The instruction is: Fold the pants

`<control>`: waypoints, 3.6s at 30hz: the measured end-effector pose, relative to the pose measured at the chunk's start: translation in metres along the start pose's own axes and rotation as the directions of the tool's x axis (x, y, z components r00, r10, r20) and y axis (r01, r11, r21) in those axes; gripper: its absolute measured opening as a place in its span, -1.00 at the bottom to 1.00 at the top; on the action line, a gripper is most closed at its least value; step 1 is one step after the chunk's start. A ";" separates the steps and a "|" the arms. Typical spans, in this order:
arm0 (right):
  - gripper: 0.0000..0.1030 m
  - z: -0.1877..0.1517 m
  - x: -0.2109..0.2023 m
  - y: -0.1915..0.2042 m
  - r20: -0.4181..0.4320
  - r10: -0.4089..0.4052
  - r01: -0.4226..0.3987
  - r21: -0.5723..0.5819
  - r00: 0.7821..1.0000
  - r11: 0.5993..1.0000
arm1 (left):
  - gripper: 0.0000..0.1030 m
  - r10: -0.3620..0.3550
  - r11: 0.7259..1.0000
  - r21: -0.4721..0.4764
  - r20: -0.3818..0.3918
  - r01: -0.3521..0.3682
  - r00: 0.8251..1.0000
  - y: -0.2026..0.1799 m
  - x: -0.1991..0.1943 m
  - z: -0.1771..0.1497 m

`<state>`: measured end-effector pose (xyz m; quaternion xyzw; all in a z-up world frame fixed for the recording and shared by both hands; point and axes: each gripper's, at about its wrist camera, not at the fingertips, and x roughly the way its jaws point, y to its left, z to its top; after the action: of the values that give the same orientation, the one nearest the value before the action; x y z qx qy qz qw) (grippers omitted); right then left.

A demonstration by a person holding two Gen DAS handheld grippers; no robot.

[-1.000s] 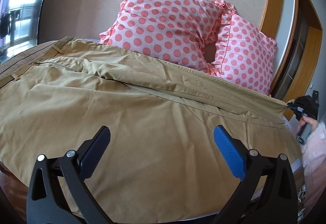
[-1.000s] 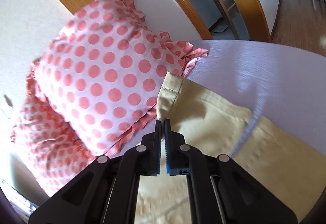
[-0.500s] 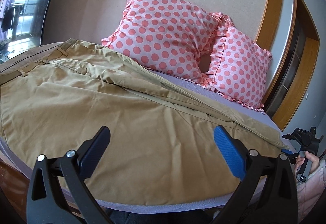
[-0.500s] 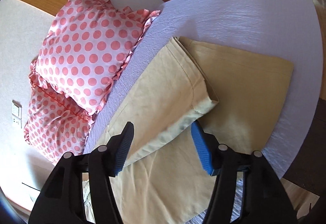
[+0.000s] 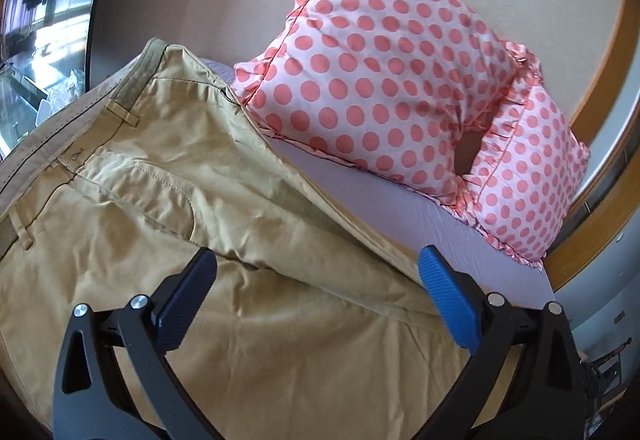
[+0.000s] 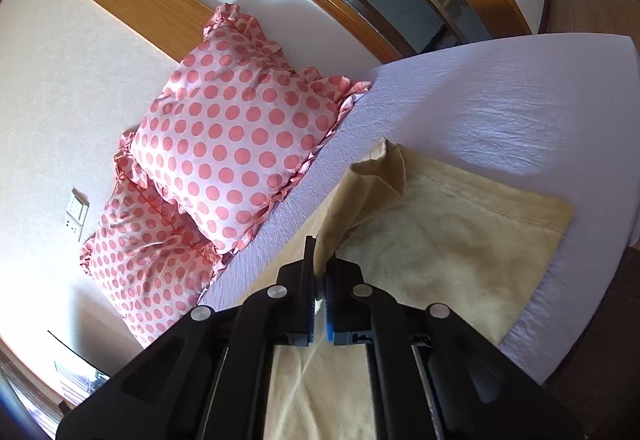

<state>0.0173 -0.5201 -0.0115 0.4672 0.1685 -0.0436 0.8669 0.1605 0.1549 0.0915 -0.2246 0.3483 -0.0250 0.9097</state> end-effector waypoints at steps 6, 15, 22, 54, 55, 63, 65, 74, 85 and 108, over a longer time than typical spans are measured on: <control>-0.93 -0.002 -0.004 0.001 0.013 0.015 -0.015 -0.008 1.000 1.000 | 0.70 0.196 0.975 -0.082 -0.108 -0.205 0.975 0.022 0.085 0.063; -0.93 0.006 -0.002 0.001 0.021 0.011 -0.010 -0.026 1.000 1.000 | -0.68 0.207 0.953 -0.210 -0.072 -0.218 0.976 0.066 0.092 0.078; -0.93 0.017 -0.025 -0.016 0.084 -0.065 0.068 -0.030 0.994 0.997 | -0.70 0.092 0.993 -0.092 0.134 -0.080 0.987 0.069 -0.059 -0.011; -0.23 -0.005 -0.037 -0.049 0.051 -0.294 0.294 -0.006 0.955 0.956 | 0.00 0.172 0.952 -0.282 0.176 -0.118 0.969 0.158 -0.151 -0.148; -0.24 -0.008 -0.035 -0.048 0.039 -0.269 0.269 -0.011 0.962 0.963 | 0.00 0.171 0.949 -0.293 0.177 -0.114 0.969 0.161 -0.151 -0.150; -0.85 -0.024 -0.021 -0.025 0.074 -0.177 0.184 -0.112 0.981 0.976 | 0.13 0.103 0.950 -0.310 0.174 -0.045 0.979 0.165 -0.145 -0.160; -0.86 -0.026 -0.017 0.005 0.077 -0.101 0.113 -0.173 0.992 0.978 | 0.19 0.081 0.949 -0.315 0.185 -0.019 0.979 0.165 -0.145 -0.161; -0.87 -0.154 0.036 0.216 -0.369 0.370 -0.511 -0.441 0.853 0.738 | 0.40 0.027 0.946 -0.321 0.205 0.041 0.978 0.155 -0.142 -0.166; 0.44 -0.320 0.036 0.270 -0.723 0.141 -0.698 -0.570 0.677 0.433 | 0.45 -0.071 0.957 -0.264 0.202 0.125 0.977 0.150 -0.133 -0.168; 0.45 -0.305 0.073 0.246 -0.683 0.105 -0.603 -0.550 0.723 0.577 | 0.53 0.030 0.908 -0.415 0.210 0.061 0.977 0.173 -0.132 -0.118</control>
<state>0.0664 -0.1245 0.0057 0.0853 0.3240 0.3593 0.8710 -0.0349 0.2905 0.0224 -0.4186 0.2450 0.0668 0.8719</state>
